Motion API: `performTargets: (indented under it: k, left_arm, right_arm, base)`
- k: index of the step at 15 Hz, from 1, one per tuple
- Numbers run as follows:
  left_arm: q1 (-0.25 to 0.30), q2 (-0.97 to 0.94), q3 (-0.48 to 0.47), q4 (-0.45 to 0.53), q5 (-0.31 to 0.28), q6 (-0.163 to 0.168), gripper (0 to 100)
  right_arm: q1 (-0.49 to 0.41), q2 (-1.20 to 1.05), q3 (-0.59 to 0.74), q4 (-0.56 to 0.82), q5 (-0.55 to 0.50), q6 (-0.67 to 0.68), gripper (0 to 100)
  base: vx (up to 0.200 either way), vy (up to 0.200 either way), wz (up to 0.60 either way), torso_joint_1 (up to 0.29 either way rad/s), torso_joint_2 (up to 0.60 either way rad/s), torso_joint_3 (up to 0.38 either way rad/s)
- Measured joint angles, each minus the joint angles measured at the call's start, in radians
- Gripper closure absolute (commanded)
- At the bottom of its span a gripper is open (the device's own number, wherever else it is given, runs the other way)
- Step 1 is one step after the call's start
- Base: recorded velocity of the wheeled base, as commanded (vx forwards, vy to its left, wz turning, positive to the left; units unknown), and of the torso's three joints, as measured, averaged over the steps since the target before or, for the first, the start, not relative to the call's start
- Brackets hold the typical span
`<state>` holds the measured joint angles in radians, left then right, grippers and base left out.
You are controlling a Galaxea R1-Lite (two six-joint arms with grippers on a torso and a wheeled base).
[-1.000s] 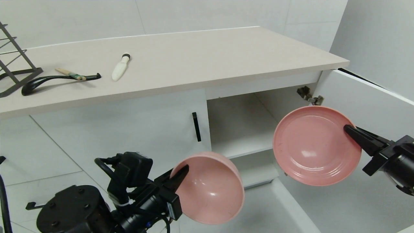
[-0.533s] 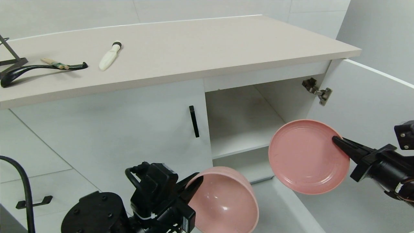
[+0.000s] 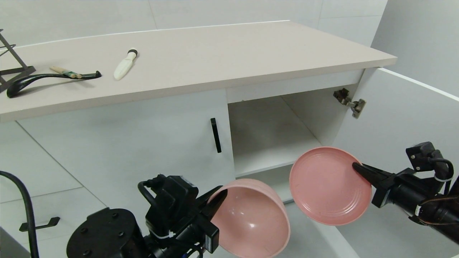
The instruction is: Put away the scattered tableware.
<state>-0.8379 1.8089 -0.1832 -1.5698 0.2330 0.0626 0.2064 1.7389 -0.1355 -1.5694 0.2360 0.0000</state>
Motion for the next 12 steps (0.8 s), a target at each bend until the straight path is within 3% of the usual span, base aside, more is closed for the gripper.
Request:
performTargets:
  k: [3, 7, 9, 12]
  left_arm:
    - [0.000, -0.032, -0.003, -0.001, -0.001, -0.001, 100]
    - [0.002, -0.054, -0.003, 0.001, -0.001, -0.001, 100]
    - [0.003, -0.059, -0.002, 0.000, 0.000, -0.002, 100]
    - [0.003, -0.066, 0.000, 0.000, 0.001, -0.011, 100]
  right_arm:
    - [0.035, 0.041, 0.000, -0.002, 0.000, -0.007, 100]
    - [0.048, 0.105, 0.009, 0.000, 0.000, -0.141, 100]
    - [0.059, 0.130, -0.011, 0.000, 0.001, -0.147, 100]
    - [0.071, 0.163, -0.045, 0.000, 0.000, -0.148, 100]
  base:
    - [0.000, 0.000, 0.00, 0.000, 0.00, 0.000]
    - [0.000, 0.000, 0.00, 0.000, 0.00, 0.000]
    - [0.000, 0.000, 0.00, 0.000, 0.00, 0.000]
    - [0.000, -0.200, 0.00, 0.004, 0.00, 0.001]
